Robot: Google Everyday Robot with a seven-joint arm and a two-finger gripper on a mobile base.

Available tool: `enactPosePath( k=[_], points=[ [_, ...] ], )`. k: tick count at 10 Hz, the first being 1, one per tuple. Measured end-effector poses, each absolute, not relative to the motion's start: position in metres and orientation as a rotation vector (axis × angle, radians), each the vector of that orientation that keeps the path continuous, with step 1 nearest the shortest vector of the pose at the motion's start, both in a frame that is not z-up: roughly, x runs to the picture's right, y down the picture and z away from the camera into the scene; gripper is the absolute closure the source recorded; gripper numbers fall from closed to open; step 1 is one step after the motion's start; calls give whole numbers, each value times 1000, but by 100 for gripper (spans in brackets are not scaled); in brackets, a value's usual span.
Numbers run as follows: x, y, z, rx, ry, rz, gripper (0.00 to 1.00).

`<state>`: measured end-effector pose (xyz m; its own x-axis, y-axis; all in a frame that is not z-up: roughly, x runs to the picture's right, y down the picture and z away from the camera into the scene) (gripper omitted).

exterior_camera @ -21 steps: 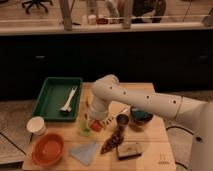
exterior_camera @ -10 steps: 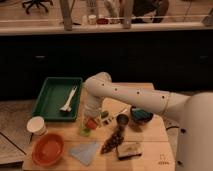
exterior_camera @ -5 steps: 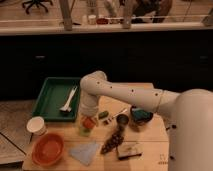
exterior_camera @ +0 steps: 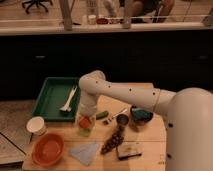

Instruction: Place apple in plastic cup

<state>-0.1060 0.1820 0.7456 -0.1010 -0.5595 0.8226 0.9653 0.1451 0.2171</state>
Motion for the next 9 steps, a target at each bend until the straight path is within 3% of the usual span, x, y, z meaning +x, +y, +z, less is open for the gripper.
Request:
enactPosePath(
  k=[9],
  points=[
    [-102, 175, 741, -554, -971, -1392, 20]
  ],
)
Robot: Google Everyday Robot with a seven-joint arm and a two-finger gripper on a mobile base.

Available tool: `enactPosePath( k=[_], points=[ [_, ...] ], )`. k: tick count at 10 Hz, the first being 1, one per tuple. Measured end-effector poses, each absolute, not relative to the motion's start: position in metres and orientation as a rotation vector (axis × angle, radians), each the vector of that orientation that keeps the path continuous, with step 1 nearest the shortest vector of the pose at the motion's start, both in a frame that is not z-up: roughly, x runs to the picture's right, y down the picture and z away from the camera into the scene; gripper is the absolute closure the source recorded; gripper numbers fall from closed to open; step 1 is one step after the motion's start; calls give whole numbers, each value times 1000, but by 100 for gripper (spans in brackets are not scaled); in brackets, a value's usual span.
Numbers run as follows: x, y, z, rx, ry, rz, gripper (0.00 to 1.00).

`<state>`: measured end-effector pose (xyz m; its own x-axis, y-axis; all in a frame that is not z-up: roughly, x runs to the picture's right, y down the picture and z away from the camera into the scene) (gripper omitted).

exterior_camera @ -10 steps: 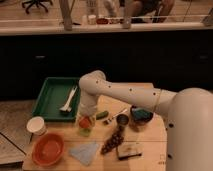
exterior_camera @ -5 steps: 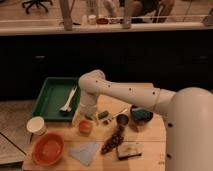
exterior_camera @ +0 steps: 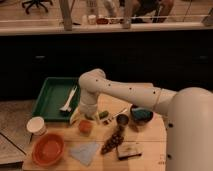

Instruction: Place apple in plastic cup

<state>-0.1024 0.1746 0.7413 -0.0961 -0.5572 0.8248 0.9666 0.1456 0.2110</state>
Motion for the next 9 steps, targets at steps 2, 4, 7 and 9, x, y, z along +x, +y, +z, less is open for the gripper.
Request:
enactPosePath(
  k=[2, 4, 7, 9],
  points=[
    [-100, 172, 740, -547, -970, -1392, 20],
    [-99, 170, 740, -539, -971, -1391, 20],
    [-101, 170, 740, -537, -971, -1392, 20],
    [-101, 170, 740, -537, -971, -1392, 20]
  ],
)
